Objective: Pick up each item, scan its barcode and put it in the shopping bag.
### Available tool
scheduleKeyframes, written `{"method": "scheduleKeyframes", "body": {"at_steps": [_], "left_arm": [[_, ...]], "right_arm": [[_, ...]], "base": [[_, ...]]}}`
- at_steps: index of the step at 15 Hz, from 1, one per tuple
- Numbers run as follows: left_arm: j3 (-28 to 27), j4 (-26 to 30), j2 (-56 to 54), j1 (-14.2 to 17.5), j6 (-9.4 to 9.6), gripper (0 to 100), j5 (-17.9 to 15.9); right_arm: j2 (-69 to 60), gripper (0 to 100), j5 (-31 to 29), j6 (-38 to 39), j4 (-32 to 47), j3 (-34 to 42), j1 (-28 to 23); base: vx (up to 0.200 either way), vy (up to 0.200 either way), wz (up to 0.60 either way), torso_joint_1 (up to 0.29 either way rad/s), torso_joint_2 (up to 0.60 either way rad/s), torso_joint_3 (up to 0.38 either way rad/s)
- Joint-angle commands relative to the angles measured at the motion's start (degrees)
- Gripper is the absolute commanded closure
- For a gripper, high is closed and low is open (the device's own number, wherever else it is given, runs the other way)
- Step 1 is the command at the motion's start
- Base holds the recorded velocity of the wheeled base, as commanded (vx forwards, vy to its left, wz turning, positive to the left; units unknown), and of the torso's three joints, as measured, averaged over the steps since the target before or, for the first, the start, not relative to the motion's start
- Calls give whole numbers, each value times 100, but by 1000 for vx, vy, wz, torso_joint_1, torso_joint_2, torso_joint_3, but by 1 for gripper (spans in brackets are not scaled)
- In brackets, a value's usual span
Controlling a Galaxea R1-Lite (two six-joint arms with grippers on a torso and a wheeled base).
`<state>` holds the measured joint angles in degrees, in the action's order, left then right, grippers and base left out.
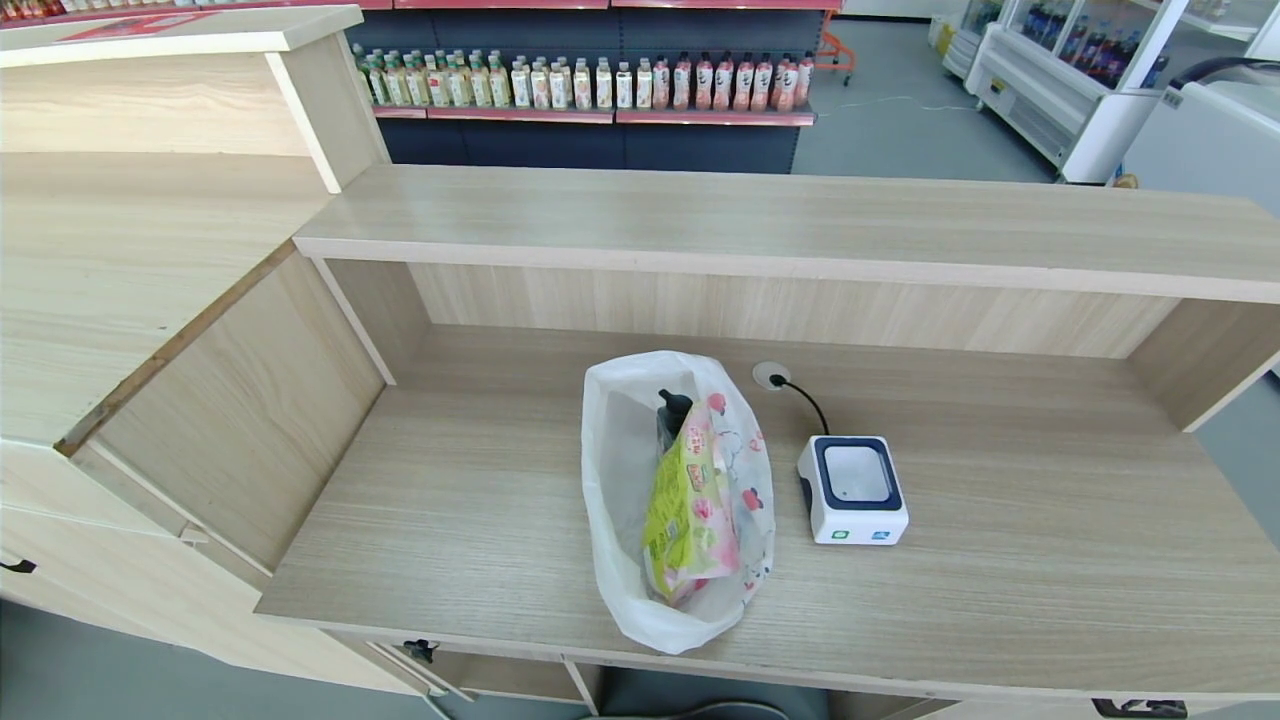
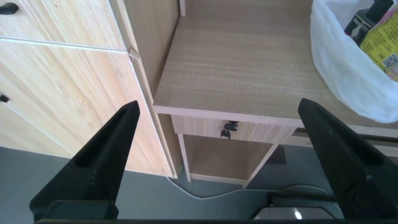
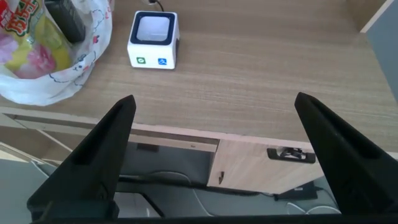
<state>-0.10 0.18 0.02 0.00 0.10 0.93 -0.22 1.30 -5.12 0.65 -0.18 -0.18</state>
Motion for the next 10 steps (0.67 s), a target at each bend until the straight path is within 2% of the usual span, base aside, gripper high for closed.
{"method": "scheduleKeyframes", "body": {"at_steps": [1,6,10], "left_arm": [[1,-1,-2,0,8,0,-5],[1,-1,-2,0,52,0,-5],[1,-1,-2,0,61,0,-5]], "right_arm": [[22,0,1,2,6,1,1],[22,0,1,-7,6,1,1],[22,0,1,-7,6,1,1]], "base": [[0,0,0,0,0,0],[0,0,0,0,0,0],[0,-200,0,2,2,0]]}}
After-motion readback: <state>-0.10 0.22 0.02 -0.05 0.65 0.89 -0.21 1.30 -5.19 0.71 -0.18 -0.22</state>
